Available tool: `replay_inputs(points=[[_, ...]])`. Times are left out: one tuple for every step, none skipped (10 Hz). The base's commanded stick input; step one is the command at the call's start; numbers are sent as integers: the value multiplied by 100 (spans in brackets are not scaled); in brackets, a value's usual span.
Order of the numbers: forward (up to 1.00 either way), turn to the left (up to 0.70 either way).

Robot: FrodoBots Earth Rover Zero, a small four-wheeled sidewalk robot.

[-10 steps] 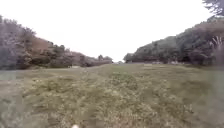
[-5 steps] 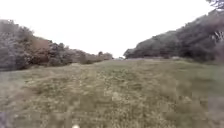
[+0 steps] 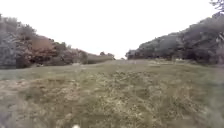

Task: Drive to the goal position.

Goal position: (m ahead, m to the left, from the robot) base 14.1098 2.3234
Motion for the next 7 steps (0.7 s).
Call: replay_inputs(points=[[85, 1], [85, 1], [85, 1], [85, 1], [85, 1], [85, 1], [85, 1]])
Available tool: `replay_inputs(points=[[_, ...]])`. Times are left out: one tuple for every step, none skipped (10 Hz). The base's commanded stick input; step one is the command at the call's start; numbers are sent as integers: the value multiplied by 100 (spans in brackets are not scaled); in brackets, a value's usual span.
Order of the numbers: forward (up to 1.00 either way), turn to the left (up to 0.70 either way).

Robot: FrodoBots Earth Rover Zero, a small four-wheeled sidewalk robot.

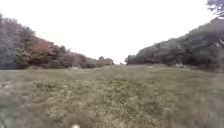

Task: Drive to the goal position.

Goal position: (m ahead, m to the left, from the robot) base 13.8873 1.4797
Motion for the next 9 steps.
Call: replay_inputs(points=[[85, 1], [85, 1], [85, 1], [85, 1], [85, 1], [85, 1], [85, 1], [85, 1], [85, 1]])
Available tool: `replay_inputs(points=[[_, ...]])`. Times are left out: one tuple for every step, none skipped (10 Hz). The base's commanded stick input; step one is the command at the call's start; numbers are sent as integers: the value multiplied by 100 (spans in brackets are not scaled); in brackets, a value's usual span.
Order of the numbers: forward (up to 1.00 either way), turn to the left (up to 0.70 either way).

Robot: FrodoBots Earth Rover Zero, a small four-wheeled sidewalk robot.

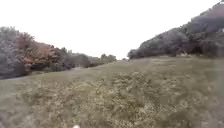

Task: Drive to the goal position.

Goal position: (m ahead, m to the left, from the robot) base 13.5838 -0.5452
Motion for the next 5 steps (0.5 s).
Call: replay_inputs(points=[[85, 1], [85, 1], [85, 1], [85, 1], [85, 1]])
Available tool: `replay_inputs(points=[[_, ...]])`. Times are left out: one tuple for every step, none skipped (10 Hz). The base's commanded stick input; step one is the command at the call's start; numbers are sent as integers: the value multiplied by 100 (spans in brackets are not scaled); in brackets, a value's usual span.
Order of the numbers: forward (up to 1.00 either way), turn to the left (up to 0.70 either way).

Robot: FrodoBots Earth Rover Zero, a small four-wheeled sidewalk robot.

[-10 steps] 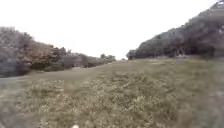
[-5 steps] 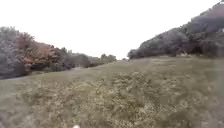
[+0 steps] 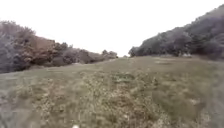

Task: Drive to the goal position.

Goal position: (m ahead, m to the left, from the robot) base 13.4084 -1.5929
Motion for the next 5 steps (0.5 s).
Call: replay_inputs(points=[[85, 1], [85, 1], [85, 2], [85, 5], [85, 32]])
